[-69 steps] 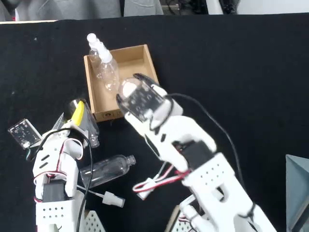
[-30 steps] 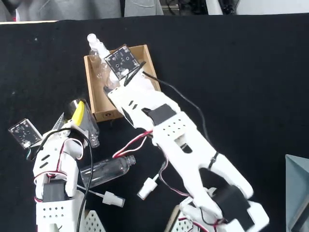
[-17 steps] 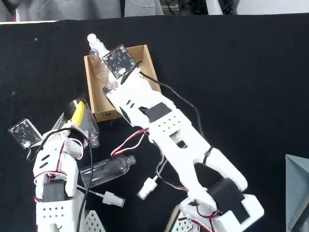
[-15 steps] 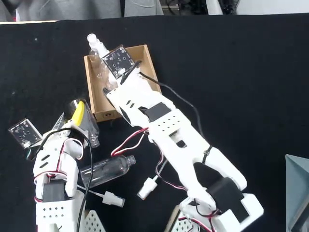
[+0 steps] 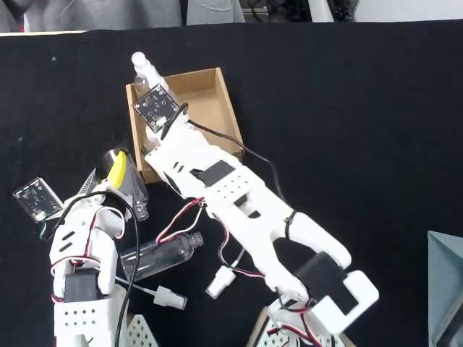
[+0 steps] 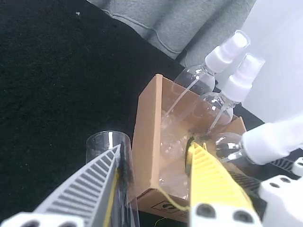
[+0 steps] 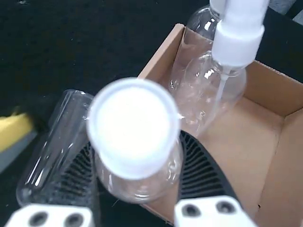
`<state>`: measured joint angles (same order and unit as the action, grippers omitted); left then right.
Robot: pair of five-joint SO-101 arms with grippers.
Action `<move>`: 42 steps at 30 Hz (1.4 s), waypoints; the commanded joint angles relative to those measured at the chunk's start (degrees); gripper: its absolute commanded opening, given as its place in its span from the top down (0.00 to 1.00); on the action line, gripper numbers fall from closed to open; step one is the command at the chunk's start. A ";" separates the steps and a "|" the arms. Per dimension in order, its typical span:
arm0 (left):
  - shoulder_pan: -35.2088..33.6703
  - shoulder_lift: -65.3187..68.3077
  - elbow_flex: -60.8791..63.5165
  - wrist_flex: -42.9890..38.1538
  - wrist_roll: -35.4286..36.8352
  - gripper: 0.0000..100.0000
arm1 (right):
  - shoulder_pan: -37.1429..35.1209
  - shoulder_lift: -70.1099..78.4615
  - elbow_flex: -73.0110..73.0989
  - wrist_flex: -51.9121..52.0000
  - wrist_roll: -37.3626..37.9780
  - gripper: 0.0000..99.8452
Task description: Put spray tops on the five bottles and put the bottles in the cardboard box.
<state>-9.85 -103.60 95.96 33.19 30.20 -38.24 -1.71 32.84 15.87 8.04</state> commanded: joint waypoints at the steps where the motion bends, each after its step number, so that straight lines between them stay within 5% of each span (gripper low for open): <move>1: -0.40 -0.88 1.45 0.00 -0.53 0.79 | -1.23 0.31 -4.79 -2.02 -0.09 0.95; 34: -0.40 -0.88 1.45 -0.09 -0.53 0.79 | 0.79 12.09 -4.62 -5.54 -0.09 0.94; 42: -0.40 -0.88 1.45 -0.09 -0.53 0.79 | 0.62 12.09 -2.77 -5.54 -0.09 0.75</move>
<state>-9.85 -103.60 95.96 33.19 30.20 -38.77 9.80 29.41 10.33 7.69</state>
